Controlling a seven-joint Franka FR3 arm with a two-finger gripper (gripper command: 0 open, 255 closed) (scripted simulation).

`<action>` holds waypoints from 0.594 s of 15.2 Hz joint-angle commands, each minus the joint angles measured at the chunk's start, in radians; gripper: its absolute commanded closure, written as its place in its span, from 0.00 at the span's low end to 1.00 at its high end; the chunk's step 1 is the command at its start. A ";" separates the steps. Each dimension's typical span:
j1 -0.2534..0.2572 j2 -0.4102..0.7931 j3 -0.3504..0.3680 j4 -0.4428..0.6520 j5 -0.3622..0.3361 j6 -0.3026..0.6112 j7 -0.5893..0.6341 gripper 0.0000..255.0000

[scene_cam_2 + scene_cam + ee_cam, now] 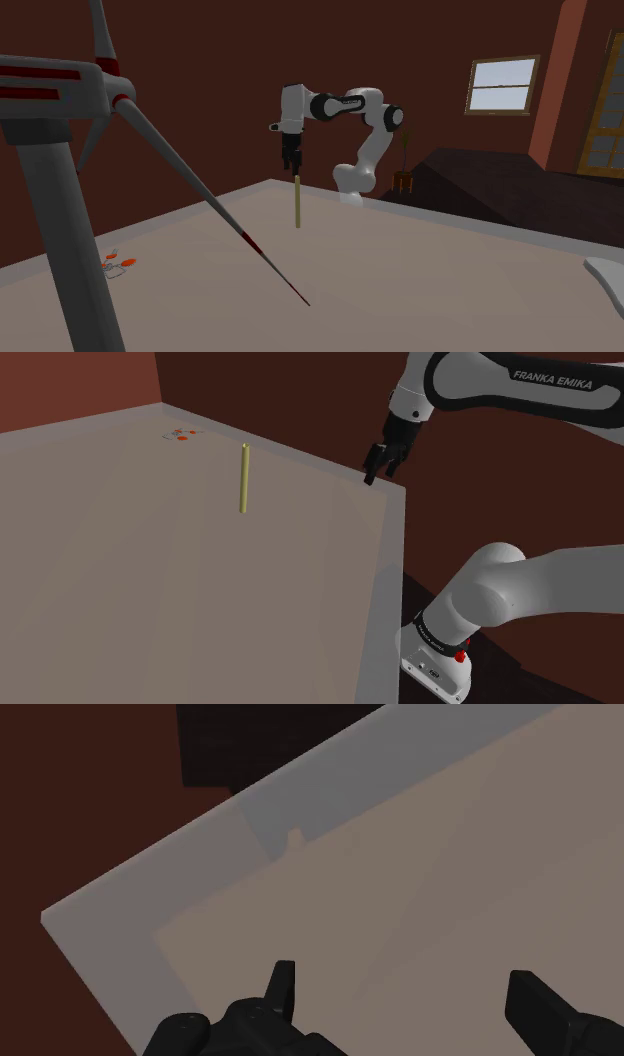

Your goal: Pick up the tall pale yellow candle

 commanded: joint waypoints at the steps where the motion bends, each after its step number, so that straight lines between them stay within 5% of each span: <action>1: 0.000 0.000 0.000 0.000 0.000 0.000 0.000 0.00; 9: 0.055 0.191 0.134 0.207 0.080 -0.035 0.139 0.00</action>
